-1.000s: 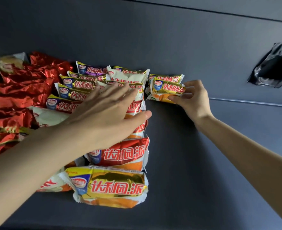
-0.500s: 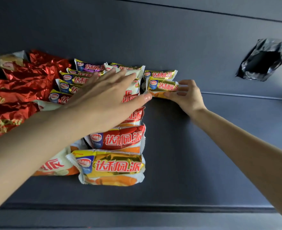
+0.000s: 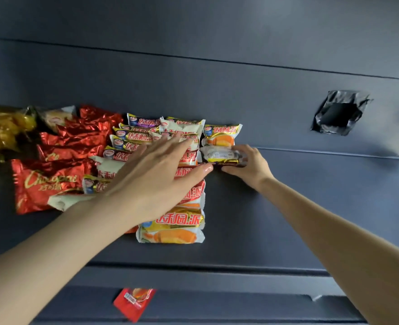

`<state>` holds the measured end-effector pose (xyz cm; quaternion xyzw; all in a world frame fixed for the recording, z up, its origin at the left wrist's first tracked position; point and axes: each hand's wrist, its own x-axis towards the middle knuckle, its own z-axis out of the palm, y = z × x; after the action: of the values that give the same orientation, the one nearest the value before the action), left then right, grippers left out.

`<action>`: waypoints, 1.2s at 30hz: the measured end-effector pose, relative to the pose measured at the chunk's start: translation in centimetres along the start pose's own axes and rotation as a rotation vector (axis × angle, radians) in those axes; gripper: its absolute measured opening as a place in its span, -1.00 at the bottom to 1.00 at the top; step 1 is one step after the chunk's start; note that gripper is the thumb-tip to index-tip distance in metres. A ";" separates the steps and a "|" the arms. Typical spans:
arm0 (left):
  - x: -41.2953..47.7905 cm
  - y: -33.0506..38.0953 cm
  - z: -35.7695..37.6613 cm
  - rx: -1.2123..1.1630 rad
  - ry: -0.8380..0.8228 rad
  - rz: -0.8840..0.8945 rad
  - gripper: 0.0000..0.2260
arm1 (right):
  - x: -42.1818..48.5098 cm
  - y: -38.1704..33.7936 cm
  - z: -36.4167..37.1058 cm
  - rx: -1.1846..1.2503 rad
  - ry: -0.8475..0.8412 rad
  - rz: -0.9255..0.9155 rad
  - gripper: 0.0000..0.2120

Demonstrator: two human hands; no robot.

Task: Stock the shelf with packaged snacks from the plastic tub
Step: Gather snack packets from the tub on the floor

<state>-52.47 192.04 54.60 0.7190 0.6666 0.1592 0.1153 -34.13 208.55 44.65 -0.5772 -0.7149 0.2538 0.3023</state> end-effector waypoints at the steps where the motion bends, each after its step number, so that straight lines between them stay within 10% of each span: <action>1: -0.3 -0.1 0.2 0.028 0.018 0.011 -0.43 | -0.2 0.3 -0.1 -0.013 0.028 0.005 -0.41; 13: 2.6 -1.5 0.7 0.164 -0.078 -0.010 -0.16 | 1.8 0.1 0.6 -0.100 0.065 -0.008 -0.48; 36: 4.0 -2.7 1.9 0.187 -0.143 -0.009 -0.43 | 4.7 1.3 1.6 0.239 0.148 0.181 -0.34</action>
<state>-54.00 196.30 52.12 0.7332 0.6717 0.0443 0.0956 -35.11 213.38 43.22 -0.6162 -0.6005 0.3198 0.3968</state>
